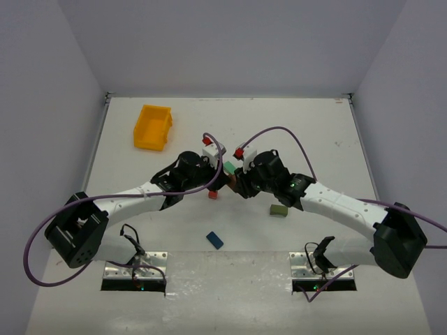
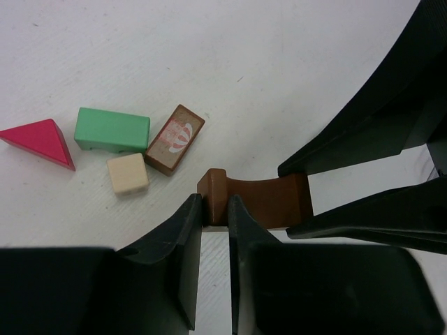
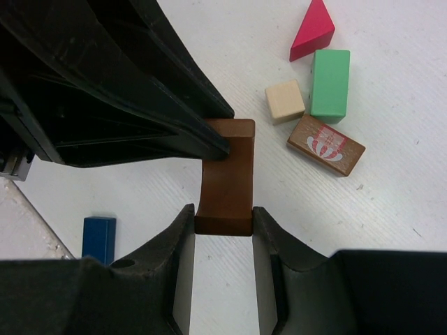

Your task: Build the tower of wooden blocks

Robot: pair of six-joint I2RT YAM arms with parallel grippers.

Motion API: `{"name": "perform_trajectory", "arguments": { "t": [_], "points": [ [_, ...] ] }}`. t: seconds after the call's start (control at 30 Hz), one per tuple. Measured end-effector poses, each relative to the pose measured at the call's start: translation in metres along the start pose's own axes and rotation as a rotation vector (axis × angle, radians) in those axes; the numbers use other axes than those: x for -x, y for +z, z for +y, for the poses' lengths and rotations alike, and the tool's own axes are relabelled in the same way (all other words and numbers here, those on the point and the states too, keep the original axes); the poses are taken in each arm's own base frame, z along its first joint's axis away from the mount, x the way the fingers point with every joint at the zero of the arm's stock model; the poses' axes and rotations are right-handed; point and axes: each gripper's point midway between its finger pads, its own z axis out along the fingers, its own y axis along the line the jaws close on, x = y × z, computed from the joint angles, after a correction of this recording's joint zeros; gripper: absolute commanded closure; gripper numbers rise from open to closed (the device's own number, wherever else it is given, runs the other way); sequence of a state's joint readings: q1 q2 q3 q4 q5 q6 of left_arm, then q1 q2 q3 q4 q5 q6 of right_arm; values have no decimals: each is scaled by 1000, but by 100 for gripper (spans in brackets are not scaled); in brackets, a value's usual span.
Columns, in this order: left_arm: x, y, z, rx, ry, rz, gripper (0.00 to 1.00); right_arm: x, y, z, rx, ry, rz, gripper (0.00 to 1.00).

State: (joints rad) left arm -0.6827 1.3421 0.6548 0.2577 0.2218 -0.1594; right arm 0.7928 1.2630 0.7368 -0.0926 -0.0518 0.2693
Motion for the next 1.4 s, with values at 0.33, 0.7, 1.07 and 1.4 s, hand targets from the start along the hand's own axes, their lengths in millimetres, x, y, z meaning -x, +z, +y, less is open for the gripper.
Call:
{"name": "perform_trajectory", "arguments": {
  "t": [0.33, 0.7, 1.07, 1.4],
  "points": [
    [3, 1, -3, -6, -11, -13, 100, 3, -2, -3, -18, 1, 4, 79],
    [8, 0, -3, 15, -30, -42, 100, 5, -2, -9, -58, 15, -4, 45],
    [17, 0, 8, 156, -108, -101, 100, -4, 3, -14, -86, 16, 56, 36],
    [26, 0, 9, 233, -118, -128, 100, 17, 11, -20, -114, -15, 34, 33]
  ]
}}
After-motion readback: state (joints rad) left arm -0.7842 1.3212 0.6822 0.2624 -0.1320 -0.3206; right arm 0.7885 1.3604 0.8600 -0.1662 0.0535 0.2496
